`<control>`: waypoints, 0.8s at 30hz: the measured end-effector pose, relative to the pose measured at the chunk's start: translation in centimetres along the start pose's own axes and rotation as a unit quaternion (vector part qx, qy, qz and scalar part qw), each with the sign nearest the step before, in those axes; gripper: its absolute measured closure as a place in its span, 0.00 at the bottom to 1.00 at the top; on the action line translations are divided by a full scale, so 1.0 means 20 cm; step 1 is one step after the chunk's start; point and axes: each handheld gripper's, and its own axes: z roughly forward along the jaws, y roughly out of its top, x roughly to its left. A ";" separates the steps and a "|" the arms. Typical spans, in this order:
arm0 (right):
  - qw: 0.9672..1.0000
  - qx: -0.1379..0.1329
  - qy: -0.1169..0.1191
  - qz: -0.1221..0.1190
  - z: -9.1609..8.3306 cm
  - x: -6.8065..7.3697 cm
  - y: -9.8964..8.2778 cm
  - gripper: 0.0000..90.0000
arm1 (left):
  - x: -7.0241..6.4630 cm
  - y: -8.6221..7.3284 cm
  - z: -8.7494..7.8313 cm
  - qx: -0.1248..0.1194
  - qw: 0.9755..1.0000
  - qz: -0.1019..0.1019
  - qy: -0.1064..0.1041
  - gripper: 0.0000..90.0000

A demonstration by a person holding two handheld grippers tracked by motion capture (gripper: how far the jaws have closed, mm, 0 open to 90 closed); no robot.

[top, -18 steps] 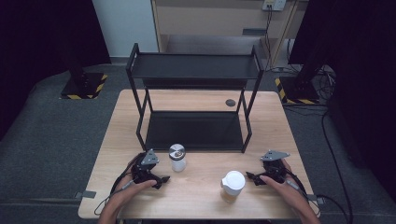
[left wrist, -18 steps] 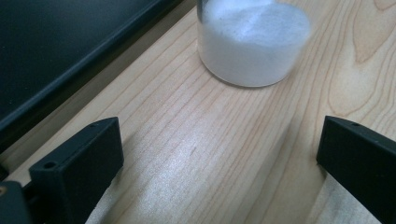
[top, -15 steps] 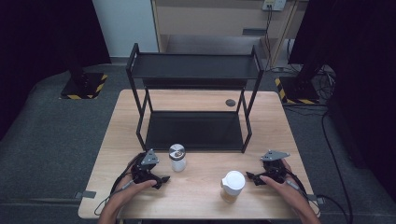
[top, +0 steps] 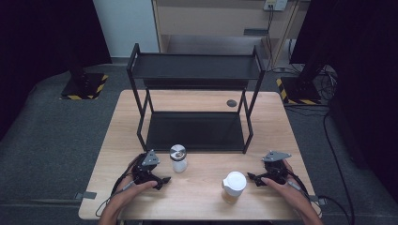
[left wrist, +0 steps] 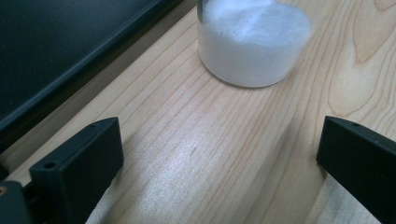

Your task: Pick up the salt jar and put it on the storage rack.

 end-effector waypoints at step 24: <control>1.000 0.000 0.001 0.000 0.00 0.00 0.00 0.03 | -0.03 0.04 0.02 -0.026 1.000 -0.004 -0.017 0.02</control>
